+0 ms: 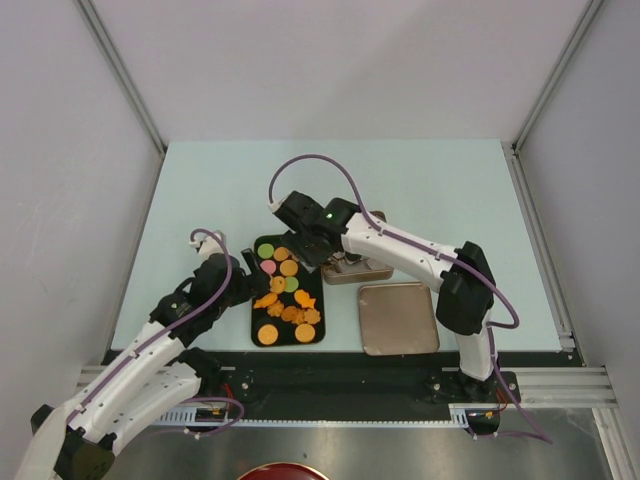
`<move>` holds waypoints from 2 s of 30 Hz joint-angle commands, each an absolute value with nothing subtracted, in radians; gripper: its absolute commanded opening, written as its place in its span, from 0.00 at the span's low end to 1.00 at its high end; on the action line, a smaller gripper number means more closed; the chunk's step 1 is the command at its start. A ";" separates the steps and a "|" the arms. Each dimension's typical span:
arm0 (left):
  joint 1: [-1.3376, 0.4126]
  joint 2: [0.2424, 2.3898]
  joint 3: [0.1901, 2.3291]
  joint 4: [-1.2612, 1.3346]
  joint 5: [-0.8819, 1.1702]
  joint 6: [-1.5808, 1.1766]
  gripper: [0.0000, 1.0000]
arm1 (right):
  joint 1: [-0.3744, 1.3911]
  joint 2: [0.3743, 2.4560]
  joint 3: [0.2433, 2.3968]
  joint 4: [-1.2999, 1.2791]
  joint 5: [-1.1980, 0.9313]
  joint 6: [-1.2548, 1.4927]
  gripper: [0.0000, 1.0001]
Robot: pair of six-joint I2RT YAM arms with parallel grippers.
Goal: Pack the cookies
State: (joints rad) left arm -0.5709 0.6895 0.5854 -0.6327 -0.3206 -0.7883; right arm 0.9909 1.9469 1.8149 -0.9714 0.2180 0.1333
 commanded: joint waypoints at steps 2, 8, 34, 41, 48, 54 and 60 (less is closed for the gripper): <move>-0.563 0.672 0.600 -0.623 -0.334 -0.810 1.00 | 0.986 1.997 1.953 -1.034 0.262 0.089 0.56; -0.563 0.667 0.598 -0.621 -0.334 -0.807 1.00 | 0.963 2.036 1.965 -1.051 0.262 0.097 0.57; -0.561 0.670 0.586 -0.603 -0.322 -0.804 1.00 | 0.972 2.062 2.077 -1.108 0.195 0.144 0.57; -0.560 0.658 0.597 -0.618 -0.330 -0.807 1.00 | 1.020 2.046 2.108 -1.126 0.209 0.152 0.57; -0.560 0.655 0.598 -0.626 -0.331 -0.810 1.00 | 1.034 2.034 2.059 -1.124 0.206 0.160 0.57; -0.560 0.653 0.595 -0.627 -0.334 -0.810 1.00 | 1.040 2.003 1.984 -1.098 0.189 0.169 0.57; -0.560 0.660 0.597 -0.624 -0.333 -0.810 1.00 | 1.060 2.010 1.973 -1.088 0.172 0.172 0.57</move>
State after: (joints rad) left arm -0.5671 0.6647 0.5850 -0.6323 -0.3202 -0.7898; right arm 1.0389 2.0670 1.9675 -1.1072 0.1917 0.1635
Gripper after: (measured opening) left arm 0.996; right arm 0.573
